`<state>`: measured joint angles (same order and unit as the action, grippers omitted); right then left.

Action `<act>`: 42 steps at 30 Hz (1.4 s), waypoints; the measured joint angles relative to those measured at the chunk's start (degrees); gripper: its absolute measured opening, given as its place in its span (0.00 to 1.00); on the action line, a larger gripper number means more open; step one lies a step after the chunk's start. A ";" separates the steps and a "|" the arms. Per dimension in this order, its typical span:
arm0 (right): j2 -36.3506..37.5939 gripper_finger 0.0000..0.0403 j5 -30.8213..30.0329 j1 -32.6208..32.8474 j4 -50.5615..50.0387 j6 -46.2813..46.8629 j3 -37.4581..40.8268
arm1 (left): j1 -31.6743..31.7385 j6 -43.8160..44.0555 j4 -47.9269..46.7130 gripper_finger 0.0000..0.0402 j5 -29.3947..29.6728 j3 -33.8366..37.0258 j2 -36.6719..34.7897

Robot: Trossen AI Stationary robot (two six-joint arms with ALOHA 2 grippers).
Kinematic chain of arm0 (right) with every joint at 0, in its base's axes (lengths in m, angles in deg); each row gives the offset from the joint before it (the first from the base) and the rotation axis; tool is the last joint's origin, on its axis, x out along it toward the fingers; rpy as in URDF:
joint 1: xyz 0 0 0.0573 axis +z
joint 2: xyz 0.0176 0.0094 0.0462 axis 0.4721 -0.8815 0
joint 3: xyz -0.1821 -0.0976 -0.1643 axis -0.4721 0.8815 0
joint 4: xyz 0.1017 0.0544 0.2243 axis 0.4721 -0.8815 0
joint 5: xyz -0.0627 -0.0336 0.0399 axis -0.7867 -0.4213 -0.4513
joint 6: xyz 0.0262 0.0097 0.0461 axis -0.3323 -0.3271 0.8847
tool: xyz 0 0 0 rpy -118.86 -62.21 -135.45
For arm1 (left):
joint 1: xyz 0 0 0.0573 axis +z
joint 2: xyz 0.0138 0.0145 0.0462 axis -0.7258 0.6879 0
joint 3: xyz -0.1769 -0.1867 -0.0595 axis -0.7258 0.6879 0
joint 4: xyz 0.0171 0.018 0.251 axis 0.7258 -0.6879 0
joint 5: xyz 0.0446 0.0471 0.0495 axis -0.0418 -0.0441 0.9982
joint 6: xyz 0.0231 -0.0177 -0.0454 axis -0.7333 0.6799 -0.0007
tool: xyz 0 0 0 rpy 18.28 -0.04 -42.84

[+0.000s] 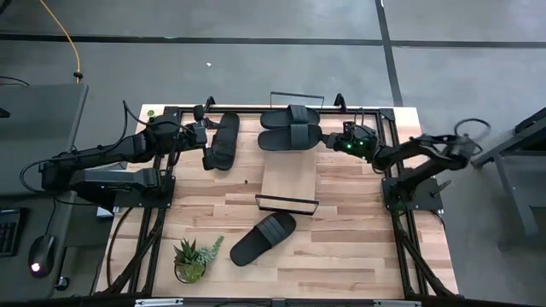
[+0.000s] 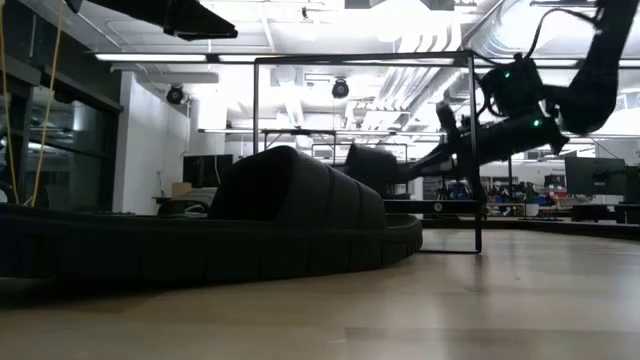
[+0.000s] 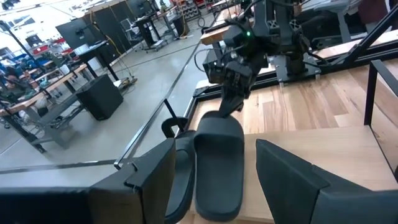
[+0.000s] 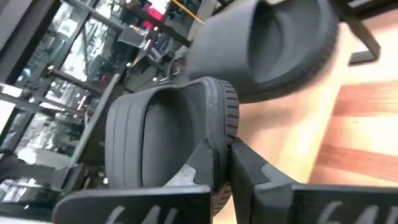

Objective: Pick and place slides into the shelf
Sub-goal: Put the bottom right black slide on the shelf

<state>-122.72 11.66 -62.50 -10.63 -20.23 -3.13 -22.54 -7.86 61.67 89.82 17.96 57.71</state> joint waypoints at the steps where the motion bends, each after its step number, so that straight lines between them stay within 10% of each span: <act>1: -1.53 0.00 -0.57 0.00 0.99 0.15 0.00 | 0.00 0.01 0.00 0.51 0.00 0.00 0.00; 23: -15.54 0.01 -8.15 0.27 13.90 1.33 -0.12 | 0.01 0.04 -0.31 0.51 0.00 0.00 0.02; 42: -15.54 0.28 -14.72 3.75 14.69 -0.45 -0.17 | 0.01 0.48 -0.66 0.51 0.00 -0.02 0.02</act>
<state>-138.26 -3.06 -58.75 4.06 -20.69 -3.31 -22.53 -7.38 61.02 89.82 17.94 57.74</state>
